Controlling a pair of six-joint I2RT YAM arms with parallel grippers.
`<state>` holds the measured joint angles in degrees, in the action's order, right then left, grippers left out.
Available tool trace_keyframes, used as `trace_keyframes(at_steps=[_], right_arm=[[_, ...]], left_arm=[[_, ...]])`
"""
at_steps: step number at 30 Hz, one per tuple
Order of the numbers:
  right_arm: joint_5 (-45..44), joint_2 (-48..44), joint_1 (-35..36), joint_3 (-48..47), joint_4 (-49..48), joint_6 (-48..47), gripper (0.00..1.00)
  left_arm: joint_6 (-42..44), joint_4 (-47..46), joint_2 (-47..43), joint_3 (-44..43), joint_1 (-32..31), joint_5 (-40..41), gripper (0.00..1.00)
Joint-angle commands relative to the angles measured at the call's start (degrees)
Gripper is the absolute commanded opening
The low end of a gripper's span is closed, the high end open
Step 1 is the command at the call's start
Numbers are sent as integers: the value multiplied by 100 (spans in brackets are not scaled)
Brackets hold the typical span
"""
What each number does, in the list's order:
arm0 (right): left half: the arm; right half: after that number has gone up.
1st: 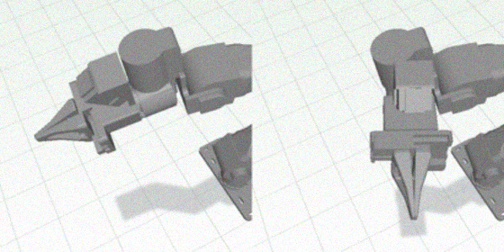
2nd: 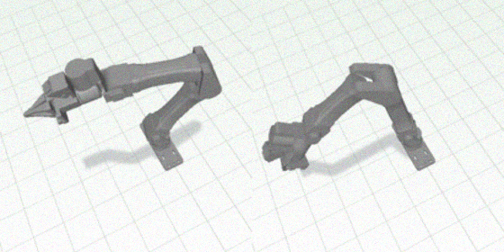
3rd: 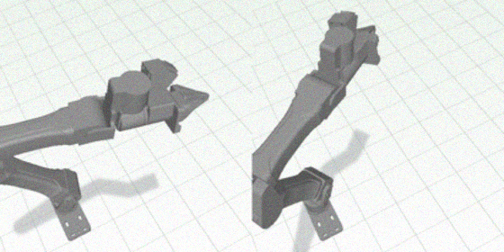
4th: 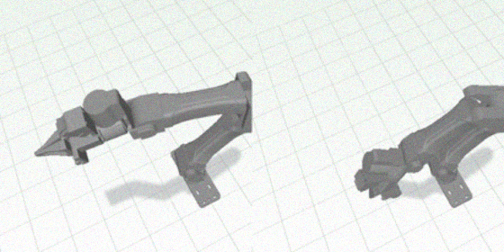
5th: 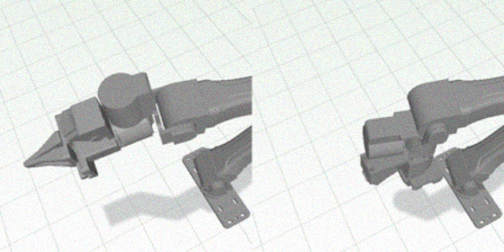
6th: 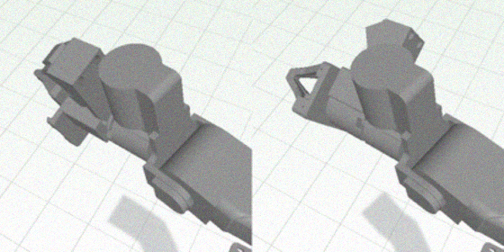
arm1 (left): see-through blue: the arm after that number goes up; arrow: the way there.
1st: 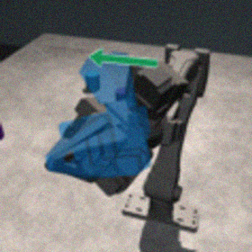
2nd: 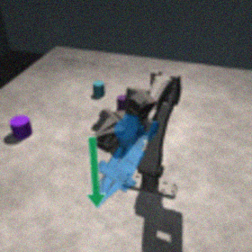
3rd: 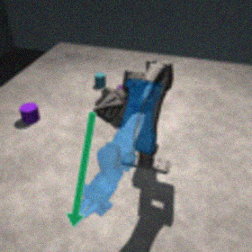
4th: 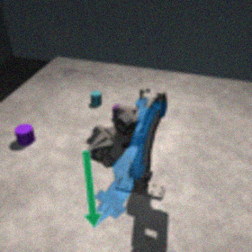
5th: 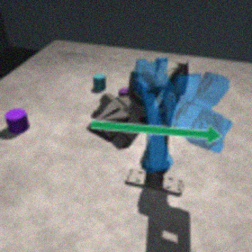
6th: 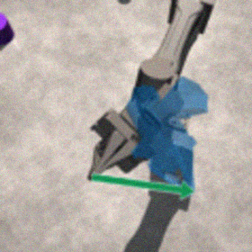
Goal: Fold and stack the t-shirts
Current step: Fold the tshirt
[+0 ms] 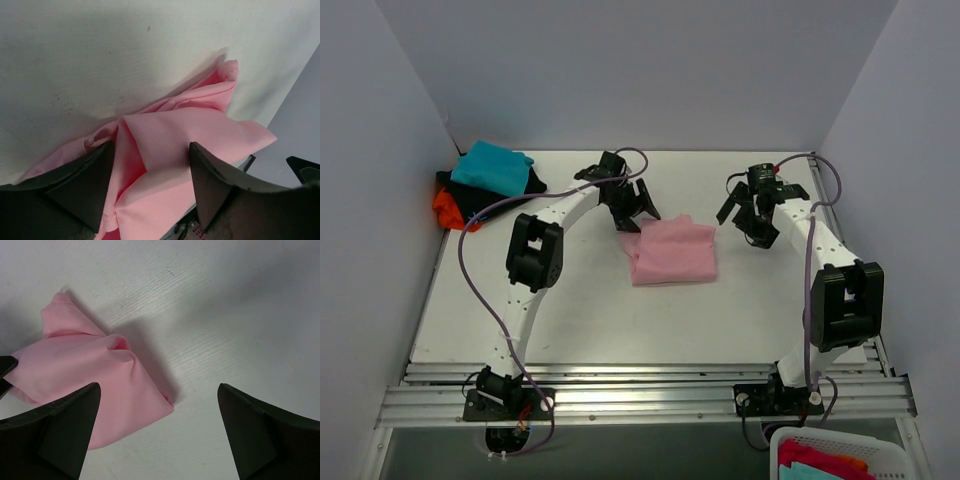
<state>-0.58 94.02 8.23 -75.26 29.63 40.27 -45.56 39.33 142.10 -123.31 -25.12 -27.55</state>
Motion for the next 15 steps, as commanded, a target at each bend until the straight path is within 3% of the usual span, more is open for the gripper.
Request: trace_keyframes(at_steps=[1, 4, 13, 15], right_arm=[[-39, -200, -146, 82, 140, -221, 98], [-39, -165, -225, 170, 114, -274, 98], [-39, -173, -313, 565, -44, -353, 97], [-47, -182, -331, 644, -71, -362, 97]], left_arm=[[-102, -277, 2, -343, -36, -119, 65], [-172, -303, 2, -378, -36, -110, 32], [-208, -303, -95, -396, -19, -101, 13], [-225, -295, -130, -405, -10, -101, 13]])
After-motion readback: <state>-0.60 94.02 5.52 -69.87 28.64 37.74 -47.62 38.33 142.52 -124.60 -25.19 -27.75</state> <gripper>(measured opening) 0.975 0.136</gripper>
